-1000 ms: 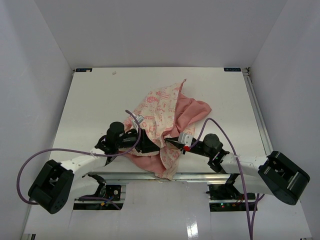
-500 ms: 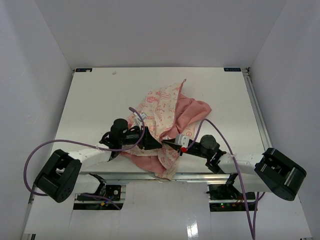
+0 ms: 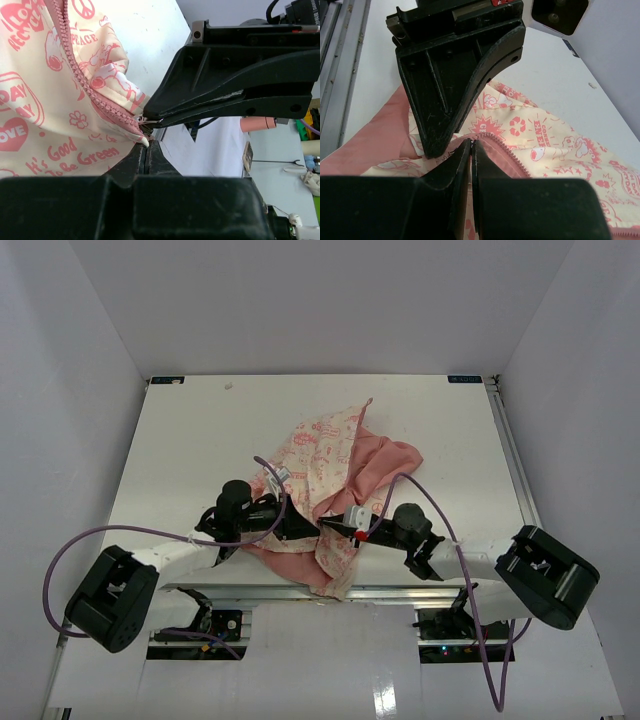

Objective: Zip up the jacket

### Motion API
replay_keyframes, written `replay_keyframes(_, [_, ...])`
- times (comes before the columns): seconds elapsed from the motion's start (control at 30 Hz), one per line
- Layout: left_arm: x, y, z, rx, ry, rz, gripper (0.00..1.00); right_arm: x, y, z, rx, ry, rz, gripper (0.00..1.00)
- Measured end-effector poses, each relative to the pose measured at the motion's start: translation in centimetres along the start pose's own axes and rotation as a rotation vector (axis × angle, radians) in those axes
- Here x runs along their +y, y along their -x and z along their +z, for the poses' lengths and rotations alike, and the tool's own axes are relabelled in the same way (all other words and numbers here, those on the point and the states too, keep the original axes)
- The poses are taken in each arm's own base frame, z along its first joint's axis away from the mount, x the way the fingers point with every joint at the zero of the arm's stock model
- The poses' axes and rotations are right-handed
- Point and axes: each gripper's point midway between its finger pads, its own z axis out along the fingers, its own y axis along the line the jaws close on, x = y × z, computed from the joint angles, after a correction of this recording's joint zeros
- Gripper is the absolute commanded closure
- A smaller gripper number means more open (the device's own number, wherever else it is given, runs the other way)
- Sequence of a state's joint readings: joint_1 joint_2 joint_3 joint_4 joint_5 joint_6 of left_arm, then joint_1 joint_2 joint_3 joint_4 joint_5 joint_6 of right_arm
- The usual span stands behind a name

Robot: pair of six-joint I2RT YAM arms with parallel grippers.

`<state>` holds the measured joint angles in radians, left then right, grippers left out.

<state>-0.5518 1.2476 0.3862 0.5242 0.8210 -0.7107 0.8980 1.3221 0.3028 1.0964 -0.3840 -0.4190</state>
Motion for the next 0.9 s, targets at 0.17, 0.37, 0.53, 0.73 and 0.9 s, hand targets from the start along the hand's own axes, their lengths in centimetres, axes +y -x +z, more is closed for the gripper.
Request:
replay_keyframes(0.17, [-0.2, 0.6, -0.3, -0.030, 0.001, 0.025, 1.00, -1.0, 0.3, 0.7, -0.031, 0.046, -0.010, 0.92])
replay_keyframes(0.37, [0.0, 0.8, -0.1, -0.046, 0.002, 0.028, 1.00, -1.7, 0.0, 1.0, -0.047, 0.112, -0.001, 0.92])
replay_keyframes(0.53, [0.3, 0.6, -0.1, -0.051, 0.000, 0.017, 1.00, -1.7, -0.3, 1.1, -0.052, 0.157, 0.020, 0.92])
replay_keyframes(0.73, [0.0, 0.6, -0.3, -0.067, -0.011, 0.012, 1.00, -1.8, -0.2, 1.3, -0.071, 0.198, 0.036, 0.92])
replay_keyframes(0.9, [-0.5, 0.6, -0.5, -0.077, -0.023, 0.009, 0.98, -1.7, 0.3, 1.2, -0.094, 0.215, 0.049, 0.92])
